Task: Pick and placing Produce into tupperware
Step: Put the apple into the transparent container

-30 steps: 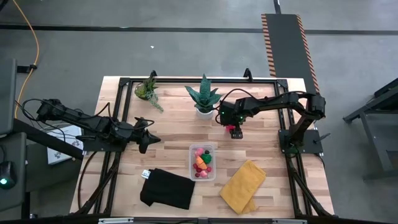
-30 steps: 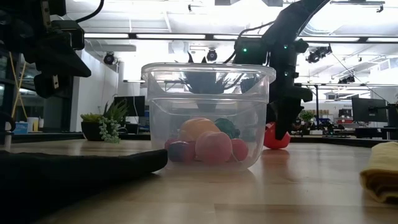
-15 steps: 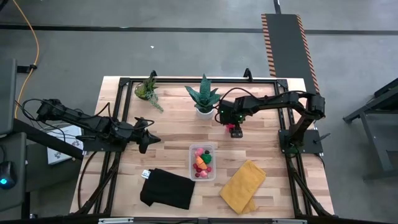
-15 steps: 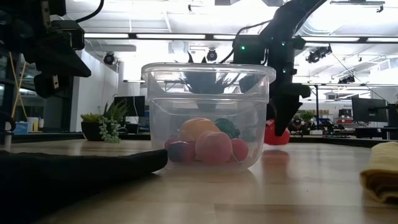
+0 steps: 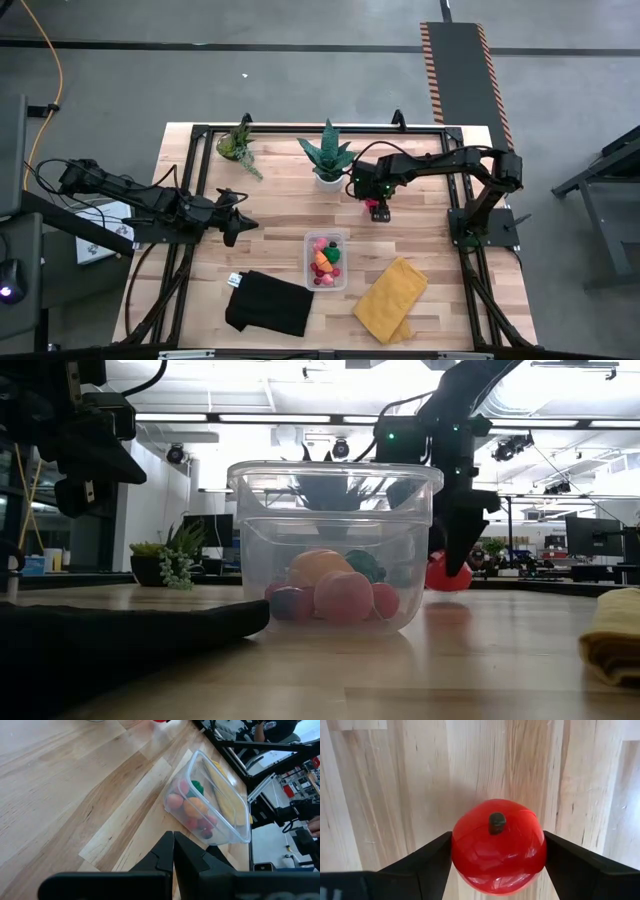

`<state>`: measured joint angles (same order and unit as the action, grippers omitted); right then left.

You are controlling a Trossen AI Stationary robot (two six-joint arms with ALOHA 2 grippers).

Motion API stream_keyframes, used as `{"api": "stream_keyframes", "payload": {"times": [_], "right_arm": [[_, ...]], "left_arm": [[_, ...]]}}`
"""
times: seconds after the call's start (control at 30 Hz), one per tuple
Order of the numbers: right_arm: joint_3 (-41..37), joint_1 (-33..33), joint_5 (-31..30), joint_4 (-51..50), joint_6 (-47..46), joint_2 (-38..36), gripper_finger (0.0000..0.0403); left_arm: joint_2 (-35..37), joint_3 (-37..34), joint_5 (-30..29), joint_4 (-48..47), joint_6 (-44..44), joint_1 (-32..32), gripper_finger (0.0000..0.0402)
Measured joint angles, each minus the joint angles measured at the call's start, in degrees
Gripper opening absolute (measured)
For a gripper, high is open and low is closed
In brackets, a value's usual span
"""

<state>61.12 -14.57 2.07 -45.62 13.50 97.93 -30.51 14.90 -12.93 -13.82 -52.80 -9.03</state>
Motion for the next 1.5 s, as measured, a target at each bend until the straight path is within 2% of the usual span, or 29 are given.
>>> {"api": "stream_keyframes", "payload": {"times": [0.5, 0.83, 1.5], "right_arm": [[0.0, 0.58, 0.17, -3.79, -2.1, -6.38, 0.0273], [0.0, 2.55, 0.4, -4.81, -7.62, -12.57, 0.0273], [0.04, 3.1, 0.89, -0.46, -19.42, -29.41, 0.0273]], "left_arm": [[-0.01, 0.0, 0.0, -0.01, 0.0, 0.01, 0.0001], [0.01, 0.0, 0.0, 0.0, 0.0, -0.01, 0.0001], [0.01, 0.0, 0.0, 0.0, 0.02, 0.0, 0.0001]]}}
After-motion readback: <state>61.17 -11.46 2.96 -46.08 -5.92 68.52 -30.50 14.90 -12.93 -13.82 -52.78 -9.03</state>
